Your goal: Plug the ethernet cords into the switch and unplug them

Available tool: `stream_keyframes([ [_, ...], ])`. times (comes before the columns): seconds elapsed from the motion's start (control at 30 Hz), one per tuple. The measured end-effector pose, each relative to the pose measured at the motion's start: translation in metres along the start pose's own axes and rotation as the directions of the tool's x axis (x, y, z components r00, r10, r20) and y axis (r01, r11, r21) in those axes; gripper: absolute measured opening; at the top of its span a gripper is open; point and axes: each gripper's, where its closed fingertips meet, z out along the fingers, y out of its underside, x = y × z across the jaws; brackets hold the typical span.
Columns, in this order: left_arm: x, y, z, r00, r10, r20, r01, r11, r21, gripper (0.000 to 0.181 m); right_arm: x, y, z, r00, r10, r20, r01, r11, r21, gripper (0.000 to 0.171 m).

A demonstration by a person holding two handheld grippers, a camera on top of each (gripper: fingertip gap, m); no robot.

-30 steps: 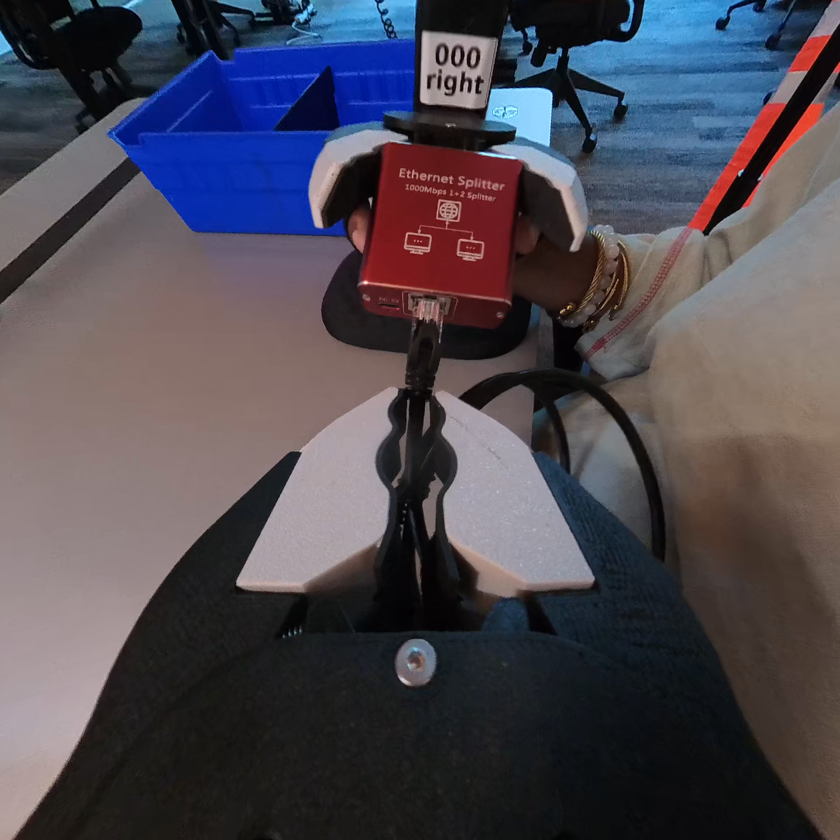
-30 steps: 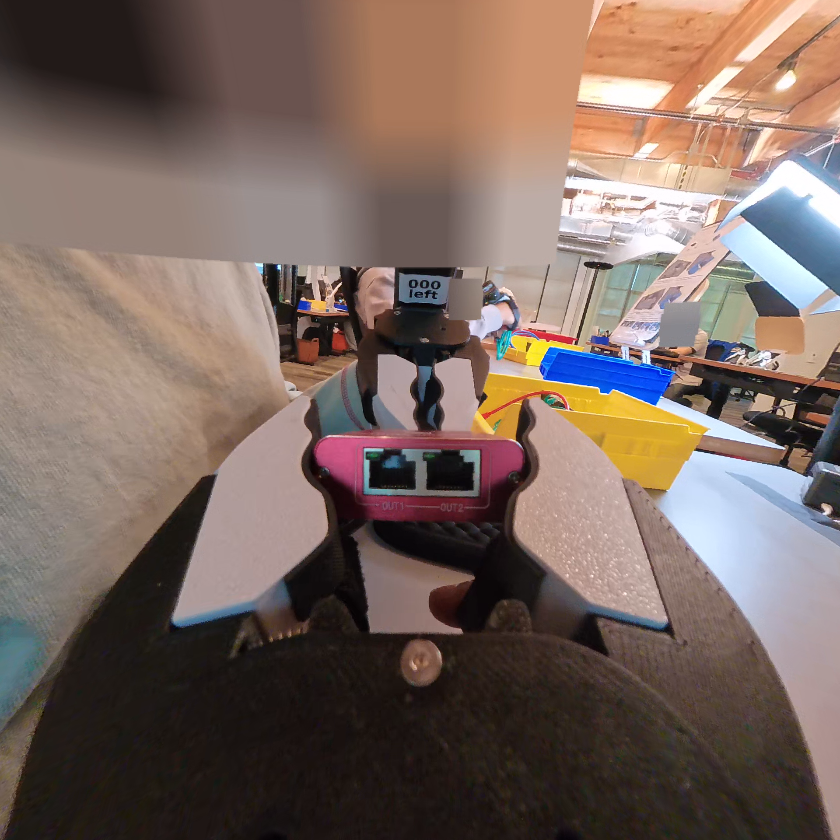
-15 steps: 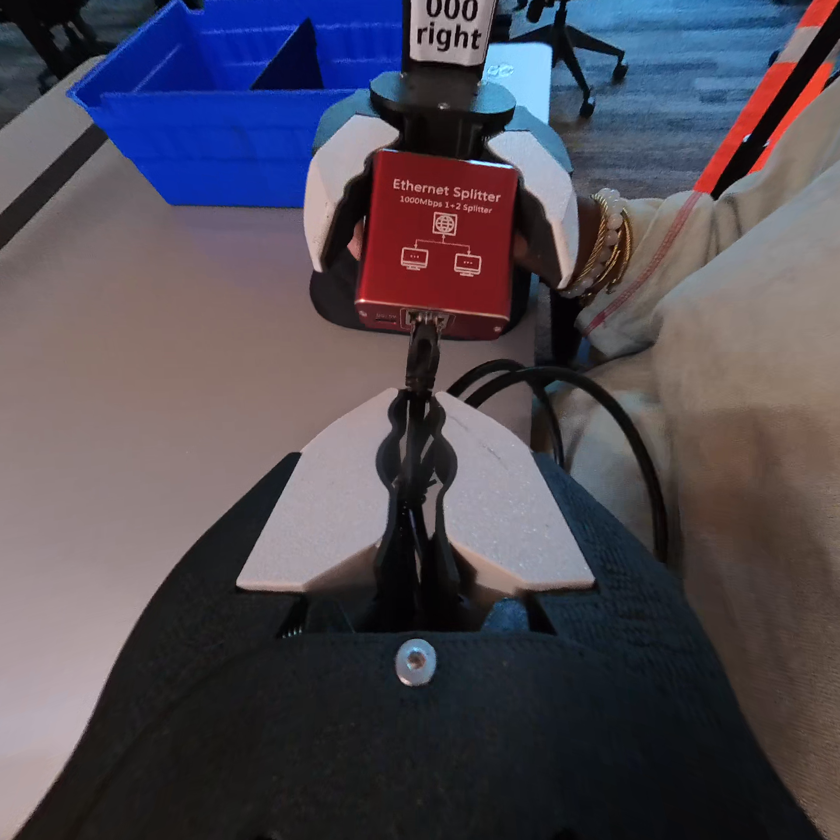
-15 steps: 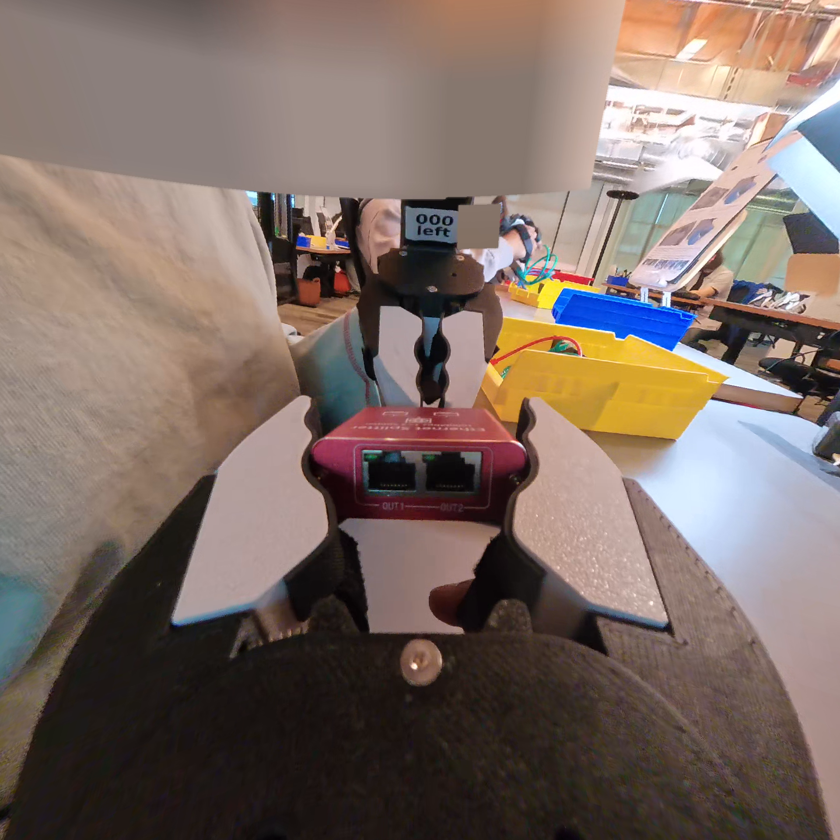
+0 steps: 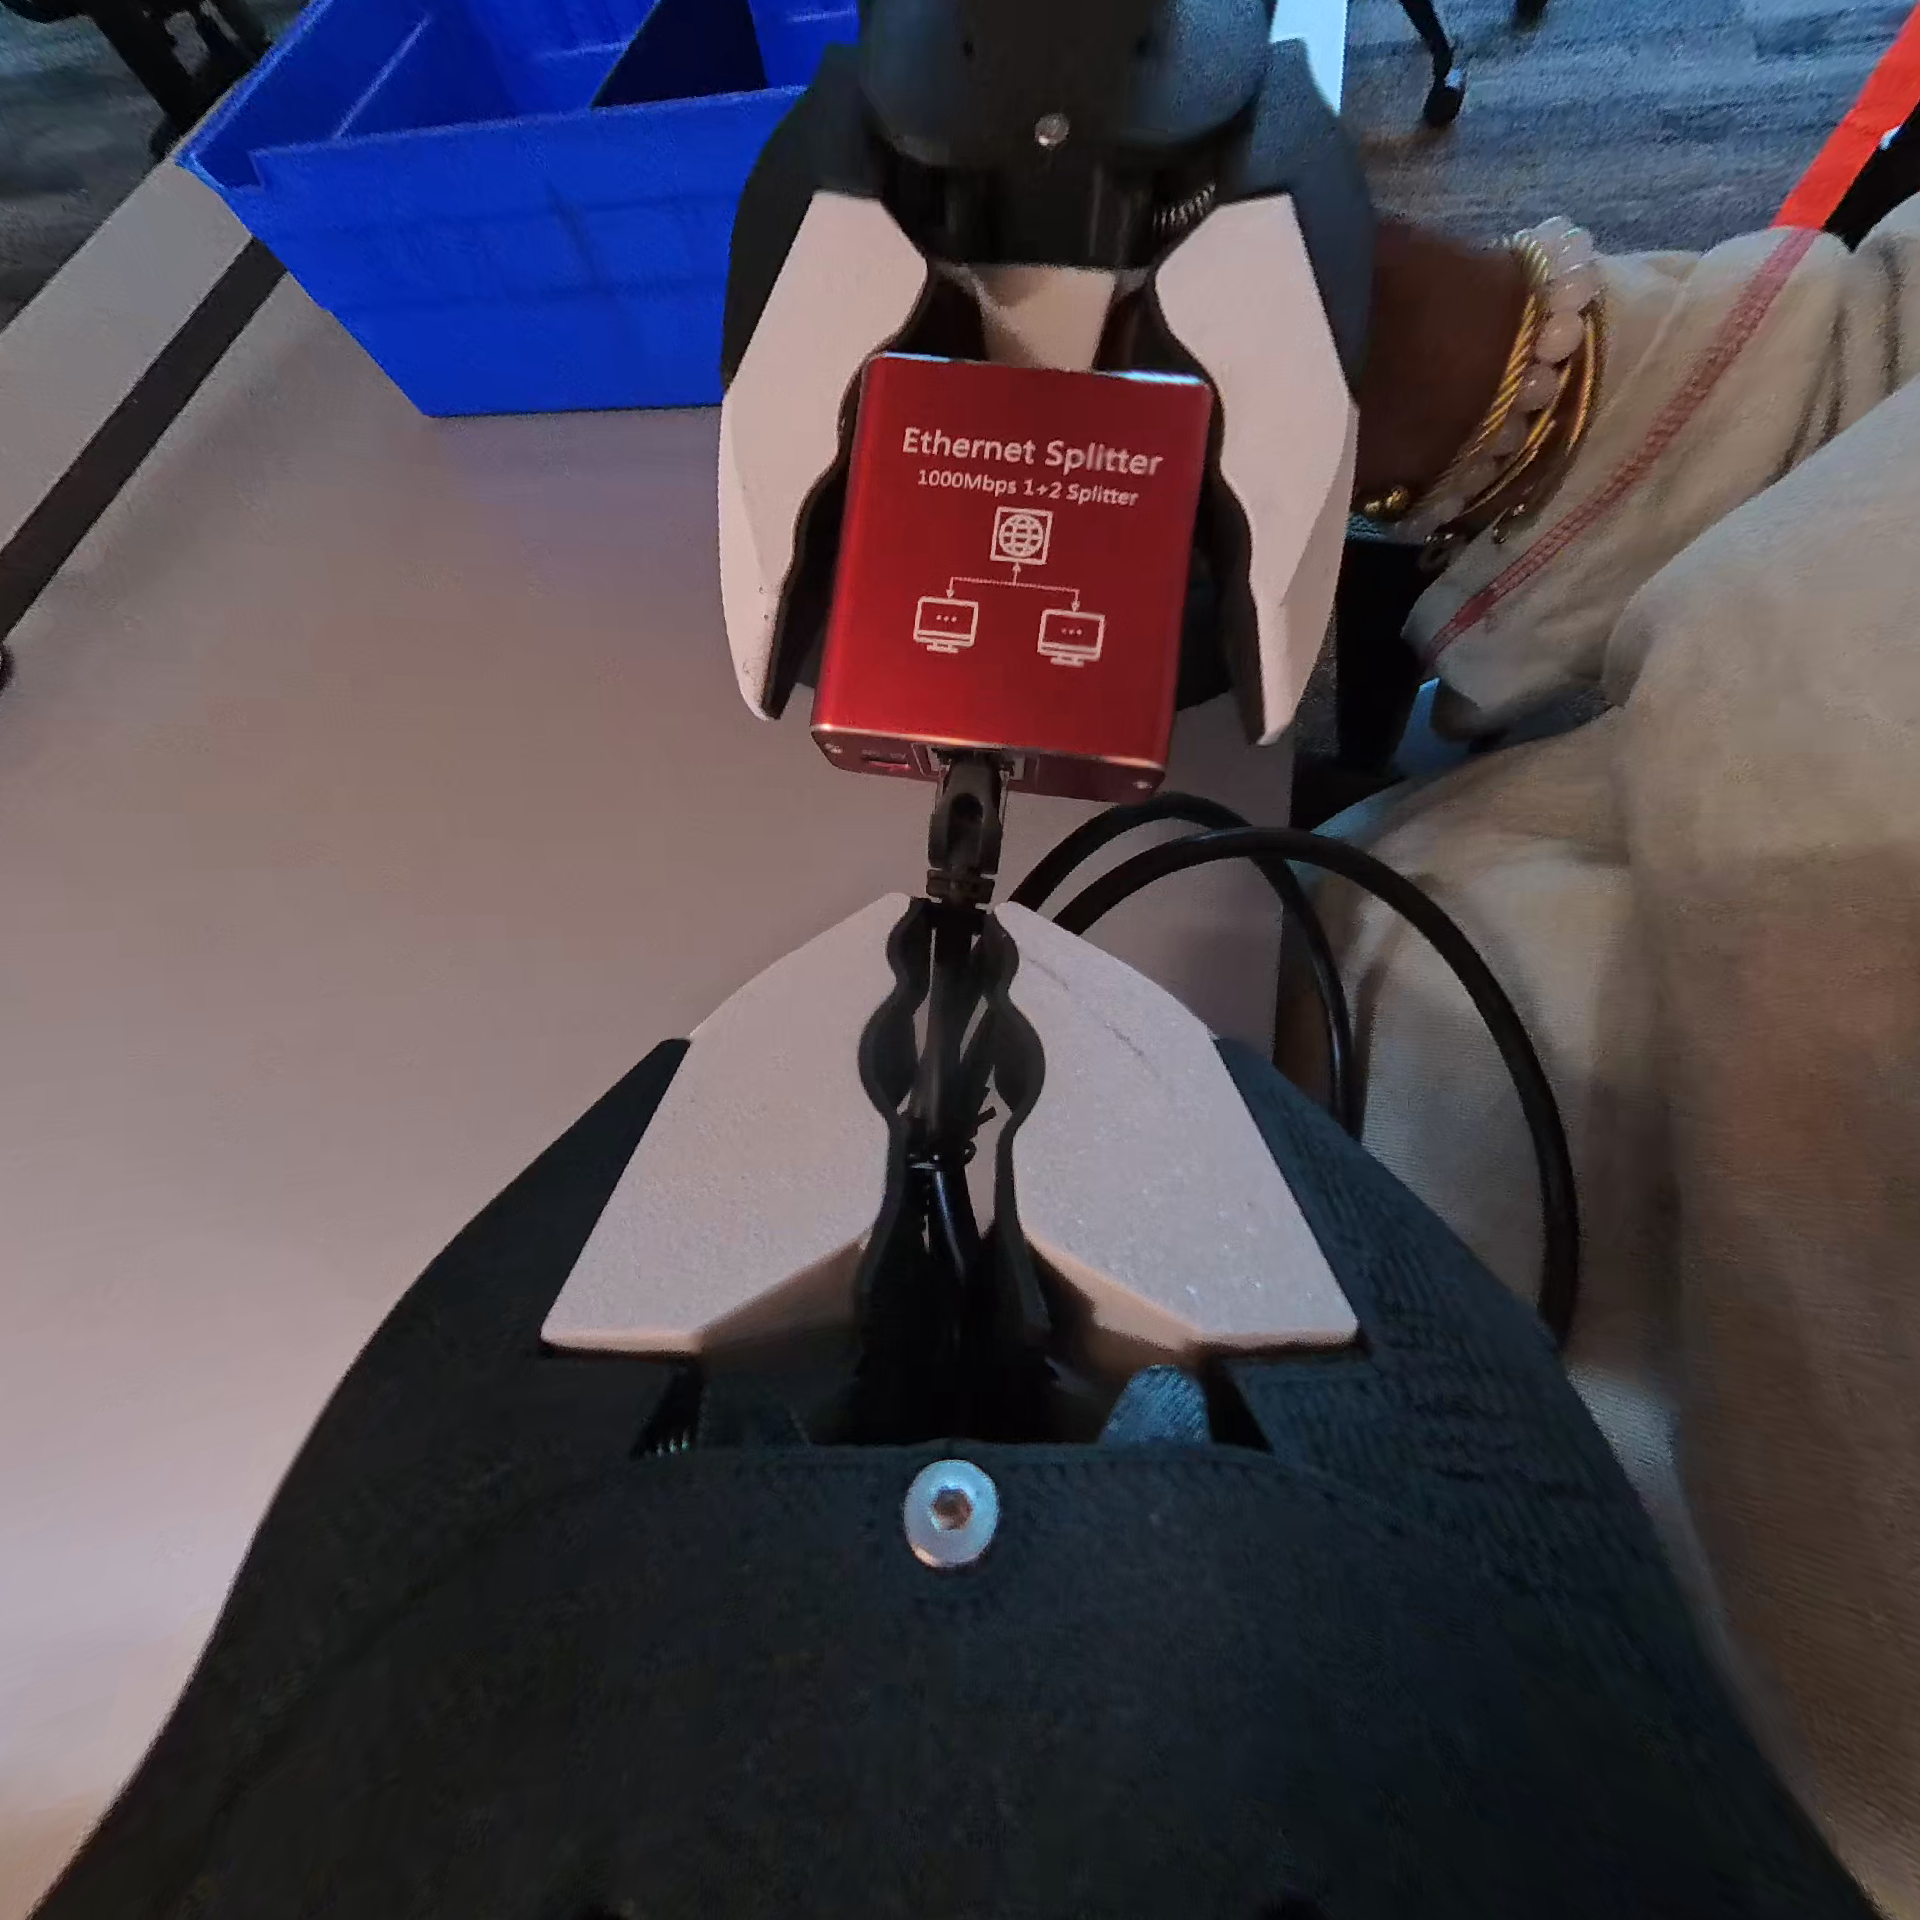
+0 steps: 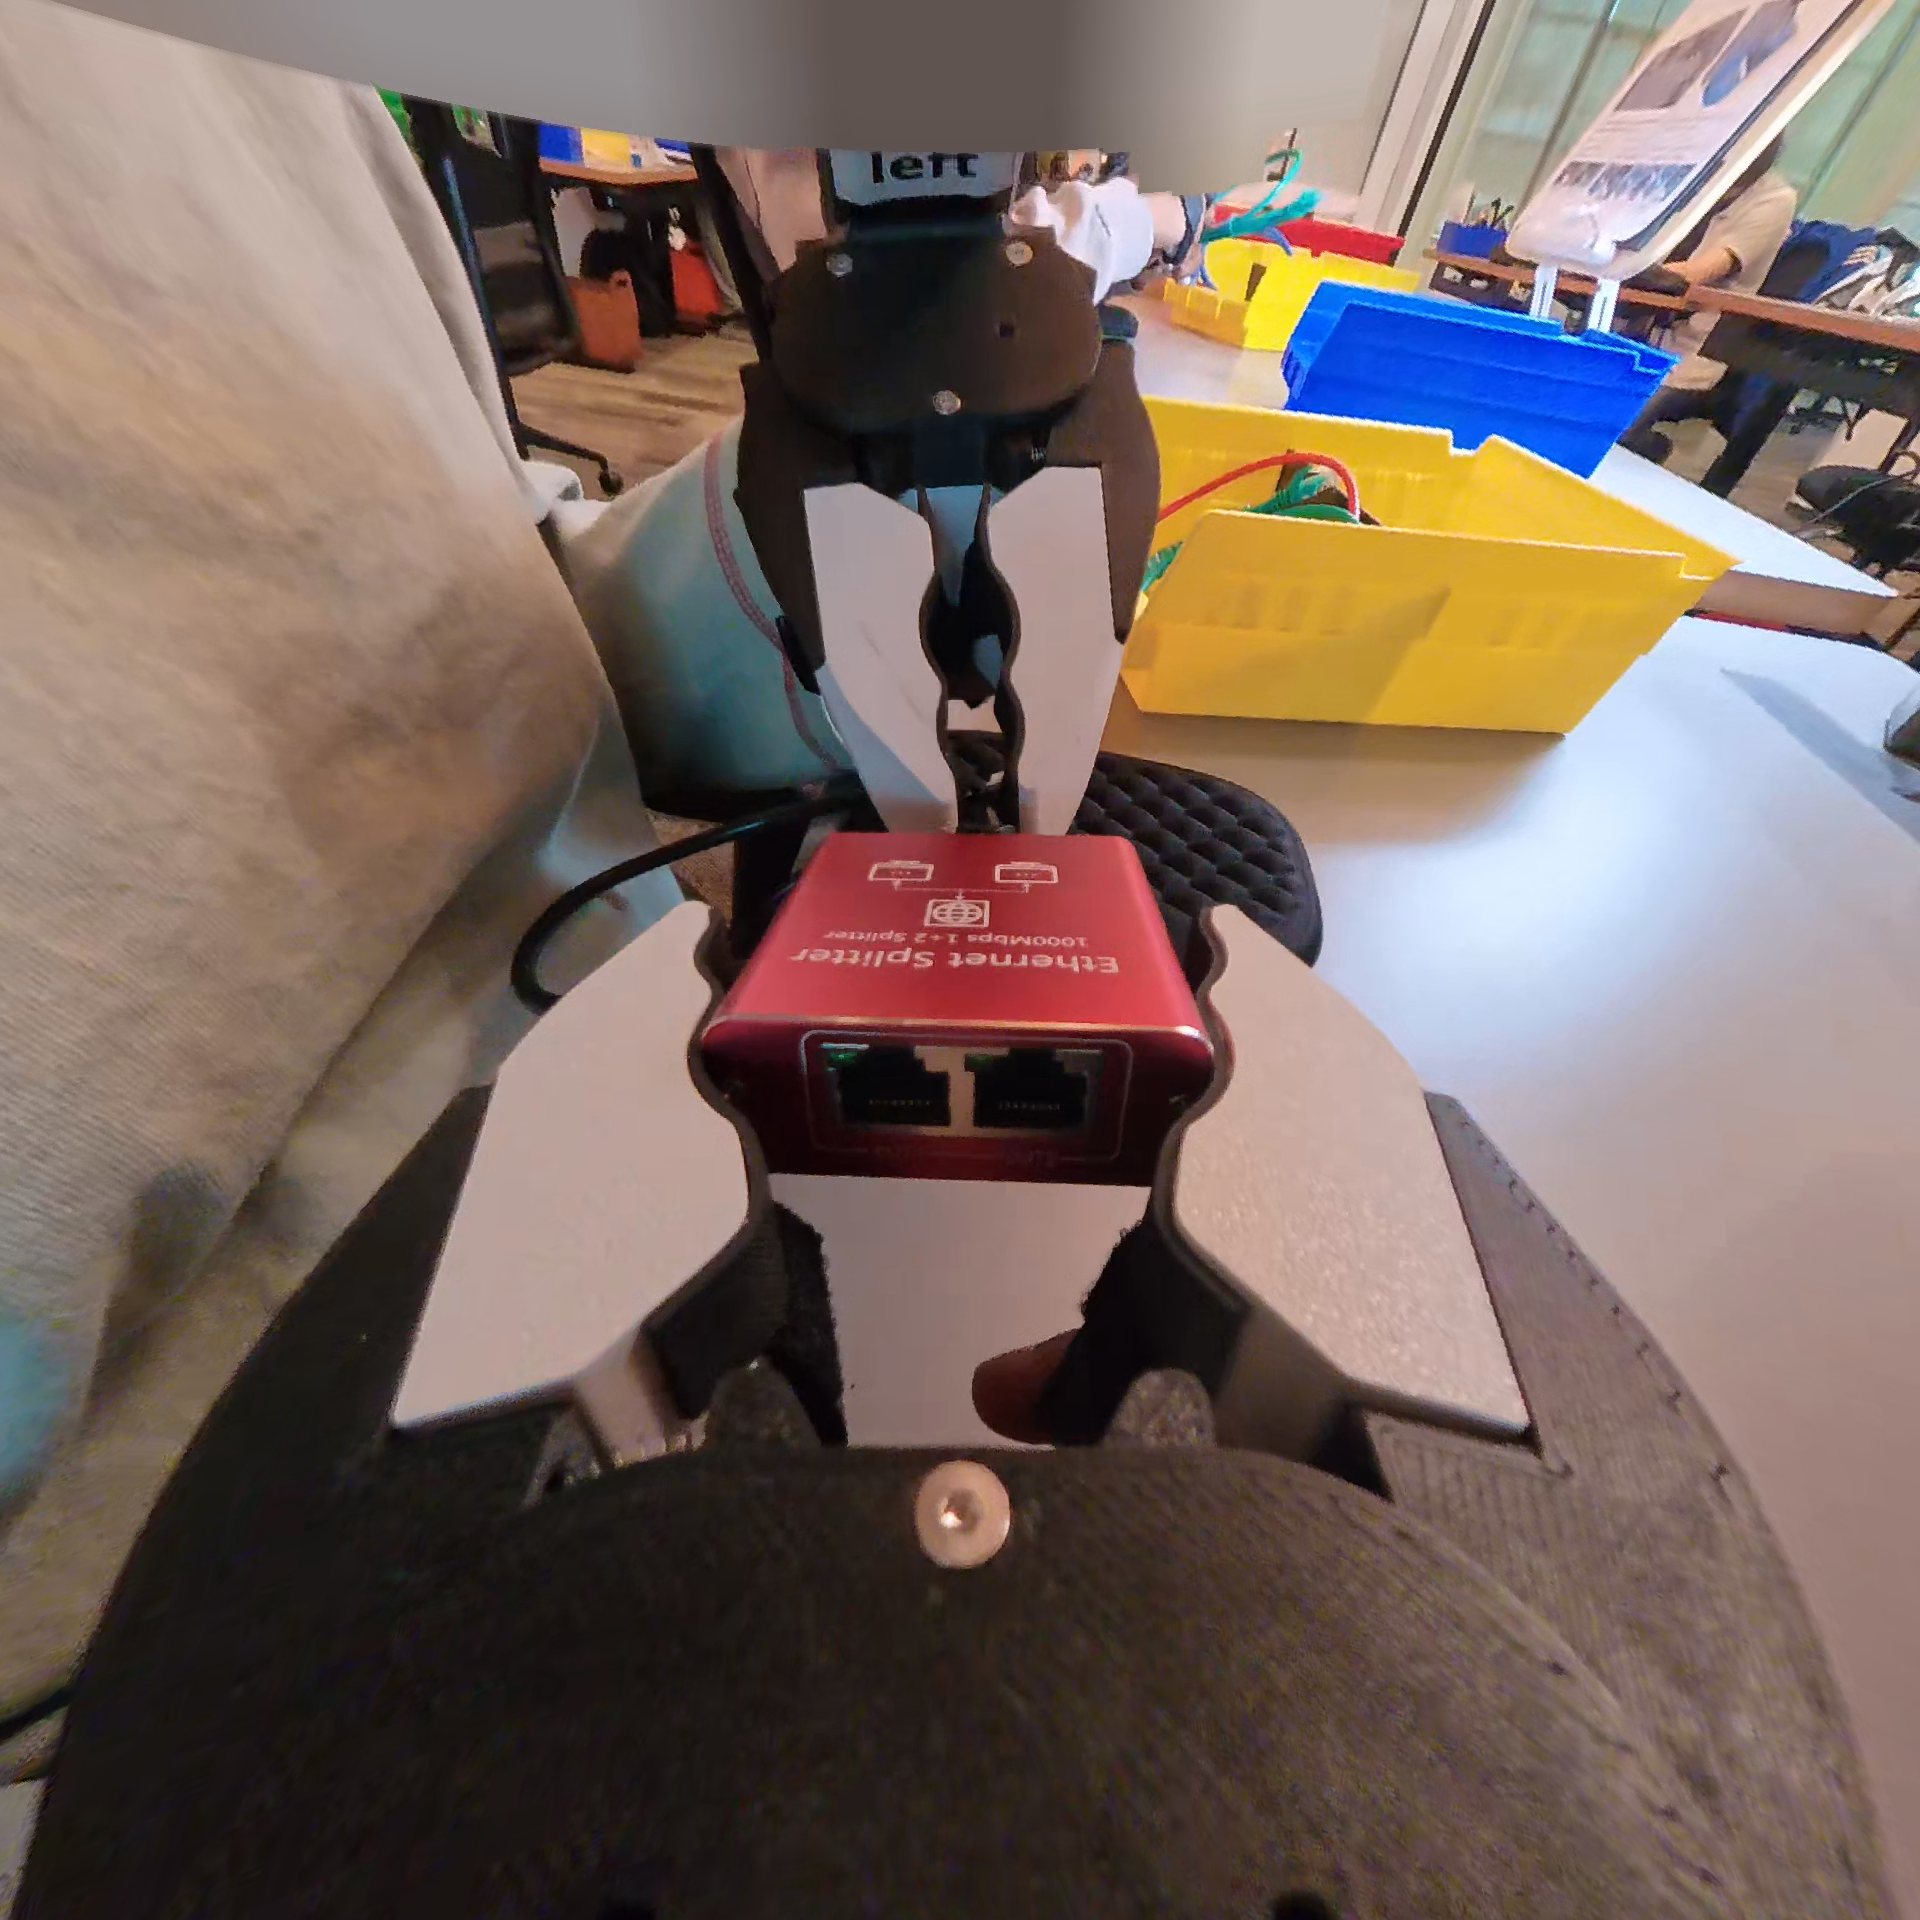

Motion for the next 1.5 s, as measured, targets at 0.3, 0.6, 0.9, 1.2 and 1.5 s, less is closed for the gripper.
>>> stream_keyframes([
  [0.3,-0.01,-0.007,-0.015,0.999,0.016,0.036,-0.019,0.995,0.097,0.01,0.006,-0.015,0.005,0.991,-0.096,-0.092,0.099,0.995,0.029,0.084],
  [0.6,-0.022,-0.04,-0.035,0.946,0.174,0.273,-0.252,0.926,0.281,0.048,0.02,-0.048,-0.002,0.925,-0.222,-0.307,0.237,0.972,0.01,0.084],
  [0.9,-0.039,-0.07,-0.024,0.691,0.302,0.657,-0.535,0.825,0.183,0.063,0.057,-0.066,-0.013,0.822,-0.043,-0.568,0.157,0.975,0.154,0.083],
  [1.2,-0.055,-0.073,-0.025,0.443,0.35,0.825,-0.623,0.782,0.003,0.031,0.053,-0.078,-0.004,0.836,0.144,-0.53,0.021,0.956,0.292,0.083],
  [1.5,-0.015,-0.082,-0.049,0.974,0.078,0.211,-0.207,0.672,0.71,0.03,0.004,-0.102,-0.01,0.972,-0.081,-0.22,0.165,0.903,0.398,0.065],
])
